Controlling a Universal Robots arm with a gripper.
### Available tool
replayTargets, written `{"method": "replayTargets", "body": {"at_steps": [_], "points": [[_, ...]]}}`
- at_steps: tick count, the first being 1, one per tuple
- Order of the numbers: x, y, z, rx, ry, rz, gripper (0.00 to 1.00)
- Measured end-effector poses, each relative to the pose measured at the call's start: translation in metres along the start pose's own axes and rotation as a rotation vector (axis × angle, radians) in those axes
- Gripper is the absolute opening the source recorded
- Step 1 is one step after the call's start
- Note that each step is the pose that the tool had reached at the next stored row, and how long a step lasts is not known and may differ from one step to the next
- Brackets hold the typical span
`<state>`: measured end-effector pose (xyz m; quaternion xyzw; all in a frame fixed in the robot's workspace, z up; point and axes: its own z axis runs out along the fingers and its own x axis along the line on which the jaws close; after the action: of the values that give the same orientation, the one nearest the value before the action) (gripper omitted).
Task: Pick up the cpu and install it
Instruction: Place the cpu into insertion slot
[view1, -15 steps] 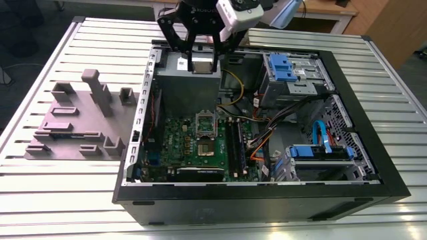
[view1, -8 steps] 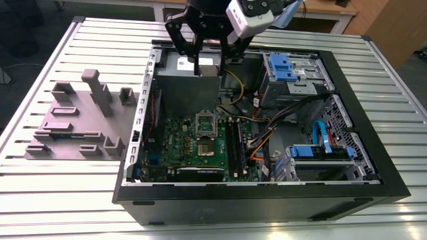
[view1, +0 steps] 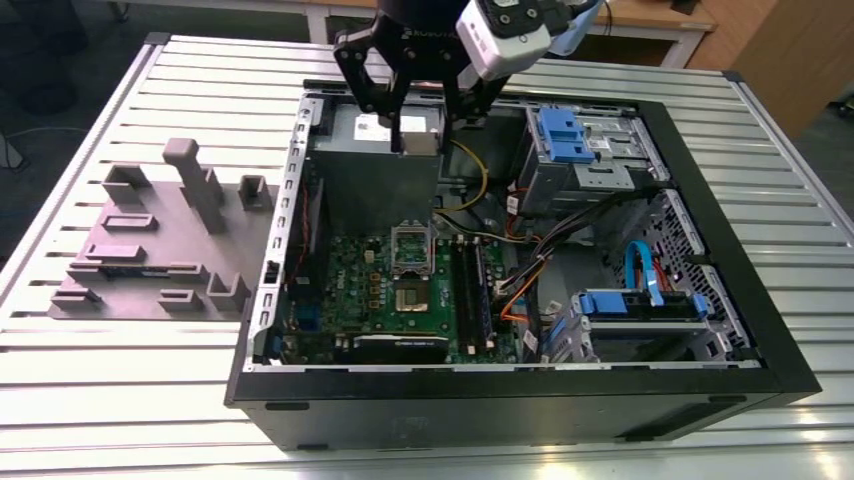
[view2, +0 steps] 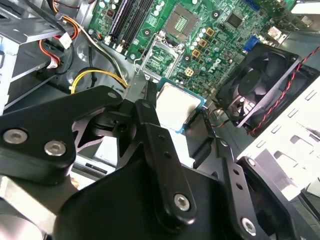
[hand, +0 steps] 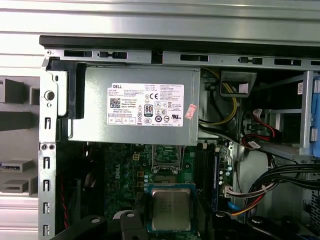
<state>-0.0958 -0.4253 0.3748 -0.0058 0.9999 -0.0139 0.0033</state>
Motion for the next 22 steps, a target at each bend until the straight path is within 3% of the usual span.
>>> {"method": "replayTargets", "body": {"at_steps": [22], "points": [[0.0001, -0.0011, 0.0085, 0.0003, 0.0003, 0.007, 0.47]]}}
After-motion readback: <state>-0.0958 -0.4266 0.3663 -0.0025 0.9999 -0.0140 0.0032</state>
